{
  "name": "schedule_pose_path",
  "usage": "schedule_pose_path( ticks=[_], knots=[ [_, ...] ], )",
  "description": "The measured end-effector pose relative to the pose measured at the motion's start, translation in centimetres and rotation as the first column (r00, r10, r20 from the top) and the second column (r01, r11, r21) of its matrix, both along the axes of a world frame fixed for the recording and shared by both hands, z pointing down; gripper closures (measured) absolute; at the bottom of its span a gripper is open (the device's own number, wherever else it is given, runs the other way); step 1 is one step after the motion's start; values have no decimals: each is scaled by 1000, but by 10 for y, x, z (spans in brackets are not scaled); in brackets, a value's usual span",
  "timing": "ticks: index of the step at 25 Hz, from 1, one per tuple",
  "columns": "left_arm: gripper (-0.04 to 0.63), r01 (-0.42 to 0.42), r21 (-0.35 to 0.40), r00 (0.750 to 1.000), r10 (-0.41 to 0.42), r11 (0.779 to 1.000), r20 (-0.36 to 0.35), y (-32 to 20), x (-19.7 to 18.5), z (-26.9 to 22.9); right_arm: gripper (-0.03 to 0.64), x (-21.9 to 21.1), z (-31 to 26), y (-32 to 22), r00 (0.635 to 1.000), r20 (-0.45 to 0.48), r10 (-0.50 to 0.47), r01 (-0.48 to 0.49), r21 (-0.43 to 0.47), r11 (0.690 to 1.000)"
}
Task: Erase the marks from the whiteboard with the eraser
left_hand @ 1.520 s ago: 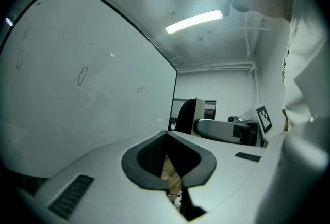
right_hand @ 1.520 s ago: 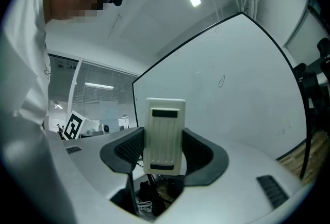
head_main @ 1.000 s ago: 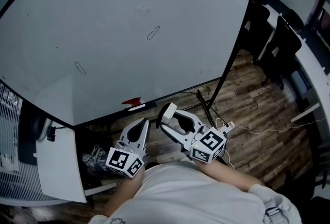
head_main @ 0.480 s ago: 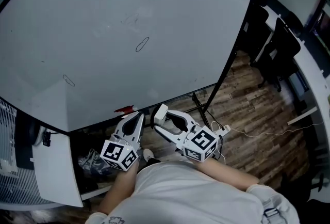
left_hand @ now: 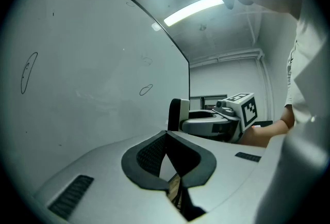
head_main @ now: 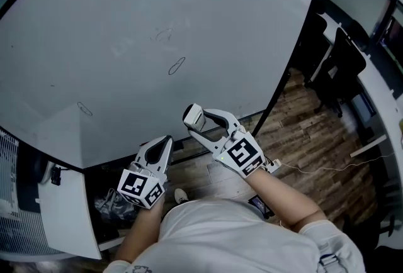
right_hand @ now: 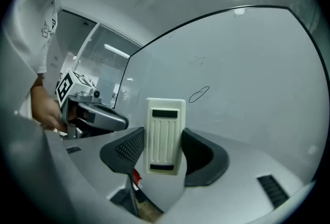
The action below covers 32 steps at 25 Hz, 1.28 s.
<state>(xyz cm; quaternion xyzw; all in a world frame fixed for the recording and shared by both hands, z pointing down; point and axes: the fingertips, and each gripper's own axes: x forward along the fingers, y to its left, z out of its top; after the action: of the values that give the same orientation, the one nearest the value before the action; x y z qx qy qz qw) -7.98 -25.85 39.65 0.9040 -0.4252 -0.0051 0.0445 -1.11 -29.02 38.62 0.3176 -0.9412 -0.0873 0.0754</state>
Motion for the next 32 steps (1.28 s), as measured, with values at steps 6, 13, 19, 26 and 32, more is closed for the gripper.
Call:
schedule_pose_path(
  ticks=[6,13,19,26,32],
  knots=[
    [589,31,21,999,-31,999,-11,-11,-13,-6,377,8,-55,-48,989,-132,61,-39,164,986],
    [589,18,20,1000,-18,1000,4,-14,-9,-9,377,20,-129,-81,963,-227,146,-55,362,930],
    [589,21,15,1000,-21,1000,10,-19,-8,-10,379,15,-183,-90,946,-265,187,-28,506,862],
    [588,48,15,999,-48,999,2,-19,-14,-11,380,-1,-177,-90,937,-284,202,-4,571,821],
    [589,75,1,997,-75,997,-2,-19,-24,-6,380,-20,-148,-86,937,-307,166,39,566,823]
  ],
)
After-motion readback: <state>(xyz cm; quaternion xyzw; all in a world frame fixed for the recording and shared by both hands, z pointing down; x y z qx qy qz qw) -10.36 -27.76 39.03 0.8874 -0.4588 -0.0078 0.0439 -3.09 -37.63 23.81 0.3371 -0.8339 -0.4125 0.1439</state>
